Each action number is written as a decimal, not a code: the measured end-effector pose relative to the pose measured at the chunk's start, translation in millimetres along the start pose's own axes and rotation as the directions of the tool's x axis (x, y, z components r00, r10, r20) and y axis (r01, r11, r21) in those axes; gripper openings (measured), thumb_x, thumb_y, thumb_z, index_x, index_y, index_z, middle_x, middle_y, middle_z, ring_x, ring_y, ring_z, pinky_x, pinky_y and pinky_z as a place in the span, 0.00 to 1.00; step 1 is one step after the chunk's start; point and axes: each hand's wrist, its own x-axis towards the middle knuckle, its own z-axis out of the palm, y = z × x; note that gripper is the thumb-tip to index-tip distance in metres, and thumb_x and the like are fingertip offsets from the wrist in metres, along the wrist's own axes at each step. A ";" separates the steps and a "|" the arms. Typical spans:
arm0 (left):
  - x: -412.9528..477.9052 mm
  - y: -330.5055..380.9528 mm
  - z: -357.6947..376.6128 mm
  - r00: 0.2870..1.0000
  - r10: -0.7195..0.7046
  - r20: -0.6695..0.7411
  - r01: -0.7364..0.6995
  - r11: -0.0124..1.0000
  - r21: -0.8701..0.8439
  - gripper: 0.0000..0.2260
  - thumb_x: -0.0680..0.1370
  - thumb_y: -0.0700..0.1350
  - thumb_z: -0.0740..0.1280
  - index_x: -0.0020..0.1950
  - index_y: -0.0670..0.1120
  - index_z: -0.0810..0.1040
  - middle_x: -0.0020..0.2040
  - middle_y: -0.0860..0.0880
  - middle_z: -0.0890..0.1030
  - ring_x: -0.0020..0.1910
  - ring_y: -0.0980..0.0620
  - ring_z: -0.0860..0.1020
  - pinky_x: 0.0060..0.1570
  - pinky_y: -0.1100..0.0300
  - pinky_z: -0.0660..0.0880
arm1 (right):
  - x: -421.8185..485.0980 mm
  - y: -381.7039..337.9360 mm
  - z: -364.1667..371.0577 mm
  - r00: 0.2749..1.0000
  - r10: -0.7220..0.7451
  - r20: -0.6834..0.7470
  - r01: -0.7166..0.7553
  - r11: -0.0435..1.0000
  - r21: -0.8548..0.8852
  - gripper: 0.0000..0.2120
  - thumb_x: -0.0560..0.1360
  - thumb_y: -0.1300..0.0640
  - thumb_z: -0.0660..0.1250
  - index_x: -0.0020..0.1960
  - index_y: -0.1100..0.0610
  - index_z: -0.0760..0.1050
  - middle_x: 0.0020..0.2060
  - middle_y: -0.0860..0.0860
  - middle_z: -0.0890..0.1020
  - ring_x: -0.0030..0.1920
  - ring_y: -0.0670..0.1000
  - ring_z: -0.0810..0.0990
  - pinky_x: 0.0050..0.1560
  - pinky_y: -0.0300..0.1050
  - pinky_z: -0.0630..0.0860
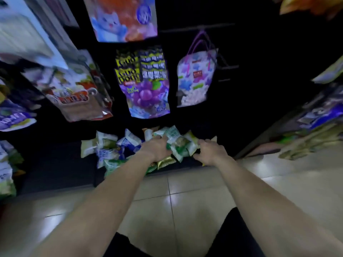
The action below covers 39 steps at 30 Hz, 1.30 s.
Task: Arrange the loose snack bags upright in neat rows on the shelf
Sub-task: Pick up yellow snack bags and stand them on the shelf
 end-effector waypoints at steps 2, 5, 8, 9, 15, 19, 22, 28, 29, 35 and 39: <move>36.7 -15.1 41.1 1.000 0.002 -0.021 -0.001 0.999 0.037 0.32 0.76 0.61 0.61 0.75 0.47 0.62 0.72 0.41 0.68 0.68 0.40 0.69 0.64 0.45 0.69 | 37.8 8.9 44.0 1.000 0.002 -0.012 -0.002 1.000 -0.021 0.30 0.75 0.41 0.62 0.74 0.51 0.65 0.65 0.55 0.73 0.64 0.59 0.73 0.58 0.53 0.72; 74.9 -31.5 89.9 0.999 -0.004 -0.038 0.007 0.997 0.073 0.30 0.78 0.59 0.62 0.76 0.46 0.61 0.72 0.40 0.68 0.68 0.40 0.70 0.60 0.53 0.68 | 79.2 17.2 99.2 1.000 0.006 -0.025 -0.007 0.998 -0.068 0.31 0.77 0.40 0.61 0.76 0.52 0.62 0.68 0.56 0.71 0.66 0.59 0.71 0.61 0.54 0.70; 90.5 -40.2 121.9 0.999 -0.008 -0.046 0.009 1.000 0.017 0.29 0.80 0.56 0.63 0.77 0.47 0.60 0.73 0.41 0.68 0.70 0.42 0.68 0.61 0.57 0.66 | 95.3 24.1 135.1 0.998 0.023 -0.062 -0.028 0.996 -0.080 0.29 0.76 0.41 0.63 0.73 0.52 0.65 0.67 0.55 0.73 0.65 0.59 0.72 0.60 0.55 0.70; 89.5 -41.9 129.7 0.998 -0.001 -0.058 0.001 1.000 0.001 0.29 0.80 0.55 0.63 0.77 0.47 0.60 0.73 0.41 0.67 0.70 0.42 0.68 0.62 0.57 0.66 | 94.6 25.3 143.9 0.997 0.031 -0.069 -0.037 0.996 -0.083 0.29 0.76 0.41 0.63 0.73 0.52 0.66 0.66 0.55 0.73 0.65 0.59 0.72 0.60 0.55 0.70; 38.4 -45.2 157.5 0.991 0.055 -0.124 -0.057 0.998 -0.016 0.33 0.79 0.56 0.64 0.79 0.46 0.55 0.79 0.42 0.58 0.76 0.43 0.61 0.72 0.52 0.62 | 47.0 24.9 167.8 0.992 0.044 -0.122 -0.054 0.996 -0.078 0.27 0.76 0.42 0.64 0.71 0.54 0.67 0.65 0.56 0.73 0.64 0.60 0.73 0.58 0.54 0.70; -2.9 -39.4 160.1 0.980 0.072 -0.185 -0.065 0.997 0.041 0.33 0.78 0.58 0.63 0.79 0.47 0.58 0.77 0.42 0.62 0.74 0.41 0.64 0.69 0.47 0.66 | 7.1 24.3 166.0 0.981 0.031 -0.194 -0.042 0.998 -0.052 0.29 0.76 0.40 0.64 0.73 0.52 0.66 0.66 0.56 0.72 0.66 0.60 0.71 0.59 0.55 0.69; -23.8 -26.5 153.2 0.971 0.095 -0.221 -0.081 0.994 0.072 0.31 0.77 0.60 0.63 0.76 0.47 0.62 0.73 0.42 0.68 0.69 0.41 0.69 0.65 0.46 0.70 | -17.0 30.3 161.5 0.971 0.014 -0.239 -0.021 0.999 -0.027 0.30 0.76 0.40 0.64 0.73 0.52 0.66 0.68 0.55 0.72 0.67 0.60 0.72 0.61 0.57 0.68; -24.0 8.7 150.8 0.966 0.090 -0.244 -0.054 0.987 0.152 0.29 0.79 0.57 0.62 0.76 0.46 0.62 0.70 0.42 0.68 0.66 0.40 0.71 0.58 0.48 0.72 | -28.3 72.0 148.4 0.948 -0.004 -0.317 0.002 1.000 -0.006 0.32 0.77 0.40 0.64 0.76 0.53 0.63 0.70 0.55 0.70 0.68 0.60 0.71 0.62 0.57 0.70; -18.4 12.5 154.1 0.966 0.090 -0.244 -0.053 0.986 0.156 0.29 0.79 0.57 0.62 0.76 0.47 0.61 0.71 0.42 0.68 0.66 0.40 0.70 0.57 0.49 0.72 | -22.9 80.3 146.1 0.947 -0.008 -0.321 0.004 1.000 -0.012 0.32 0.77 0.41 0.64 0.75 0.53 0.63 0.70 0.56 0.70 0.68 0.60 0.71 0.62 0.57 0.70; 39.2 25.9 165.5 0.956 0.140 -0.257 -0.073 0.964 0.255 0.30 0.79 0.57 0.62 0.78 0.47 0.58 0.73 0.44 0.66 0.69 0.41 0.69 0.63 0.48 0.71 | 35.3 129.7 133.5 0.940 0.002 -0.341 0.015 0.999 0.046 0.34 0.77 0.42 0.65 0.77 0.54 0.60 0.71 0.56 0.69 0.68 0.61 0.71 0.61 0.57 0.71; 112.5 42.3 161.4 0.959 0.191 -0.210 -0.112 0.934 0.340 0.31 0.79 0.57 0.62 0.78 0.47 0.57 0.74 0.45 0.65 0.69 0.42 0.69 0.60 0.48 0.73 | 94.5 170.9 149.4 0.954 0.085 -0.287 -0.044 0.988 0.148 0.34 0.76 0.42 0.66 0.76 0.54 0.61 0.70 0.57 0.70 0.67 0.62 0.72 0.62 0.58 0.73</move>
